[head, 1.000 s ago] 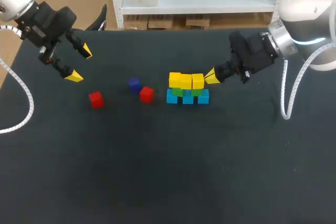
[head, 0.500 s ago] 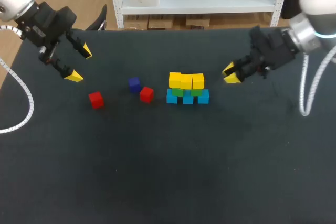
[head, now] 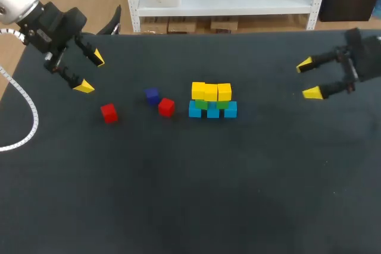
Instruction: Place the blue cubes, place green cubes on the blue cubes, place the yellow cubes on the green cubes, then place the red cubes on the yellow cubes, and place purple cube on the red cubes.
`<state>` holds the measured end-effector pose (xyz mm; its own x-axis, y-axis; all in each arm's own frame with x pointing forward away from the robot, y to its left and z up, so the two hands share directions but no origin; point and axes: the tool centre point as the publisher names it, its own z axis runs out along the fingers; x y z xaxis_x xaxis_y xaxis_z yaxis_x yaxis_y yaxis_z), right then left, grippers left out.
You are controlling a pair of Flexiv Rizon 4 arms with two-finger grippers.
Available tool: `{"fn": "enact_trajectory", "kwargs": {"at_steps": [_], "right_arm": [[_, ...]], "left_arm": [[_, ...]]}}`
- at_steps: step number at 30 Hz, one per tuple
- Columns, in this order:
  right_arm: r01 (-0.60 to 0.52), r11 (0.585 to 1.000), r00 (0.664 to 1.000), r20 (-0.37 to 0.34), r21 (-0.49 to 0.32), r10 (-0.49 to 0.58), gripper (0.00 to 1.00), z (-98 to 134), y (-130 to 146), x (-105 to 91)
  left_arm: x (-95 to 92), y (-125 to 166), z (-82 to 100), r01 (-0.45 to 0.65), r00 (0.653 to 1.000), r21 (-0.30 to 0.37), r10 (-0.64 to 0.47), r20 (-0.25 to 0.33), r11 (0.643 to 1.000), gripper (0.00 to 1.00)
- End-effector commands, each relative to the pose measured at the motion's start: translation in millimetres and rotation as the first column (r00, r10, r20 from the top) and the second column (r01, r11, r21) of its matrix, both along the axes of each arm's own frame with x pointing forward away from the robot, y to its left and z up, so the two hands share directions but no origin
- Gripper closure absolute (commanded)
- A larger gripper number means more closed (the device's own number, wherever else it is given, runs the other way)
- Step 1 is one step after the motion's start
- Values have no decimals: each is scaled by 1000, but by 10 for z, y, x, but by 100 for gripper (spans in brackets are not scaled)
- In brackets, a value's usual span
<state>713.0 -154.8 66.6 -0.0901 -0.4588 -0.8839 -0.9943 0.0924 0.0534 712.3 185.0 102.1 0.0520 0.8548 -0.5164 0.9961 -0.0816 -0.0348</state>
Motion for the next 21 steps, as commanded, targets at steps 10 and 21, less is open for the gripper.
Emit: {"fn": "enact_trajectory", "kwargs": {"at_steps": [10, 21], "right_arm": [[-38, 998, 999, -17, -47, 37, 0, 44, -239, -121], [-38, 998, 999, -17, -47, 37, 0, 44, -239, -121]], "left_arm": [[11, 15, -48, -14, 1000, 6, 14, -16, 1000, 0], [-331, 103, -331, -348, 937, -34, 347, -30, 937, 0]]}}
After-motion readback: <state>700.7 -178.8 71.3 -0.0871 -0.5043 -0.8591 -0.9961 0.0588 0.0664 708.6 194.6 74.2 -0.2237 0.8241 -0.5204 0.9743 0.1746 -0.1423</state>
